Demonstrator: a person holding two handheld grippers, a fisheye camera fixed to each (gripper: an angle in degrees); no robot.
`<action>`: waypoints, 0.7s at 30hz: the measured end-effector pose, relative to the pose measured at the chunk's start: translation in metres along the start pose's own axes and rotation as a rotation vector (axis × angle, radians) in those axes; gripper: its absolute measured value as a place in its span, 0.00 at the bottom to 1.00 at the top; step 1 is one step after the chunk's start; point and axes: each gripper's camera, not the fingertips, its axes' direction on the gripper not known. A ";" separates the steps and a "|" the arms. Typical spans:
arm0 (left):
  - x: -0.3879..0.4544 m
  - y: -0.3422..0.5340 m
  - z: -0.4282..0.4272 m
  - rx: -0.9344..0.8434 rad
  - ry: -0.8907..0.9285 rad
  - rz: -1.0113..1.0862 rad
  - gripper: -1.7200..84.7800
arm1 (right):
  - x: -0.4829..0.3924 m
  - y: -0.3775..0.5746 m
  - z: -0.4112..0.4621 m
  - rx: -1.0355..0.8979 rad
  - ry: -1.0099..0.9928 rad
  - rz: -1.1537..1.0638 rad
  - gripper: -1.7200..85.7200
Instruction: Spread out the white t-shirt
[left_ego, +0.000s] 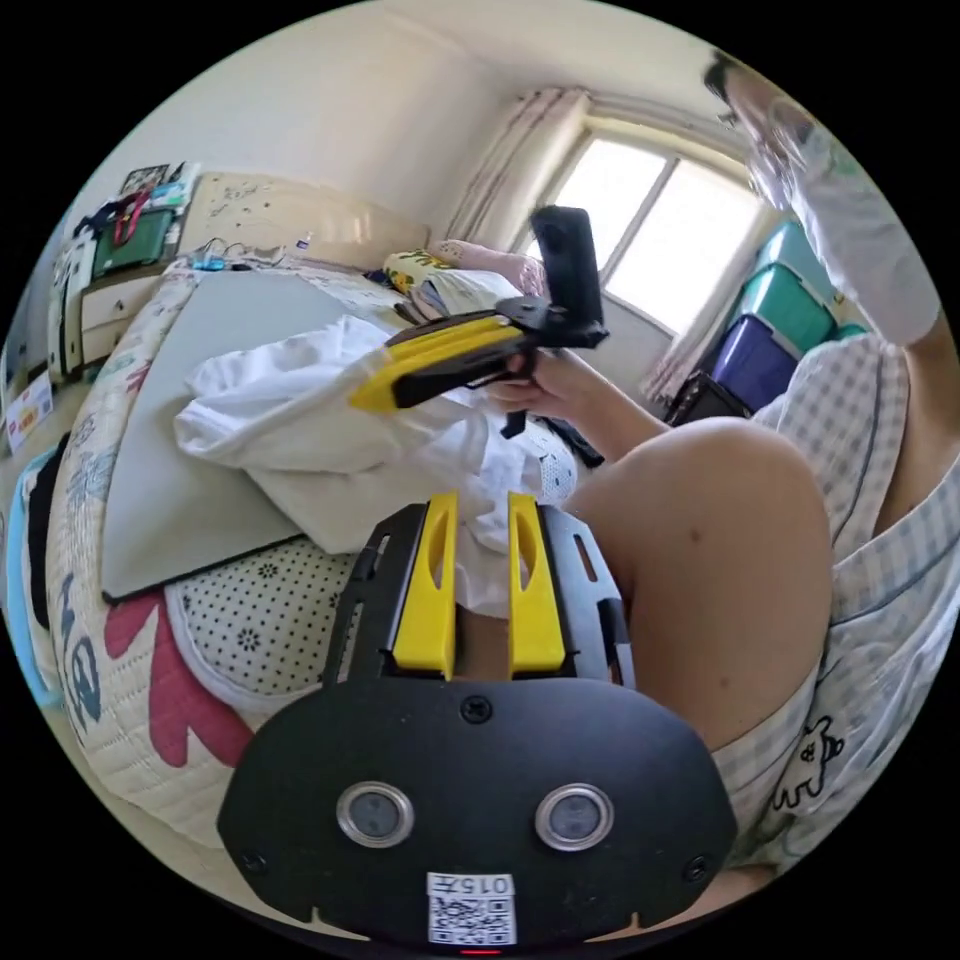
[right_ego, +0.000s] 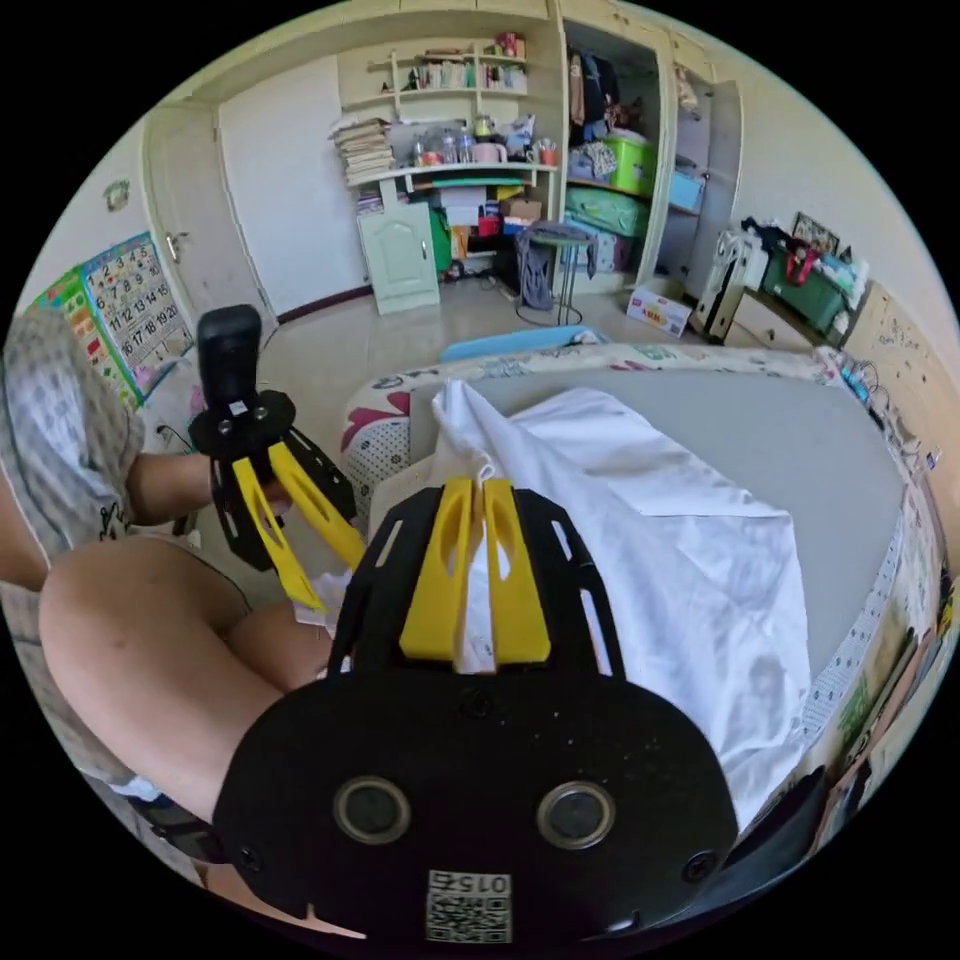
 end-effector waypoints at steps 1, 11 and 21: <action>0.003 0.000 0.005 -0.032 -0.024 0.021 0.11 | 0.013 0.014 -0.003 0.073 -0.054 0.058 0.04; 0.053 -0.004 0.029 -0.086 -0.274 0.269 0.12 | 0.031 0.284 -0.089 0.677 0.046 0.757 0.02; 0.077 -0.008 -0.014 0.012 -0.336 0.256 0.04 | -0.056 0.366 -0.108 0.655 0.215 0.788 0.03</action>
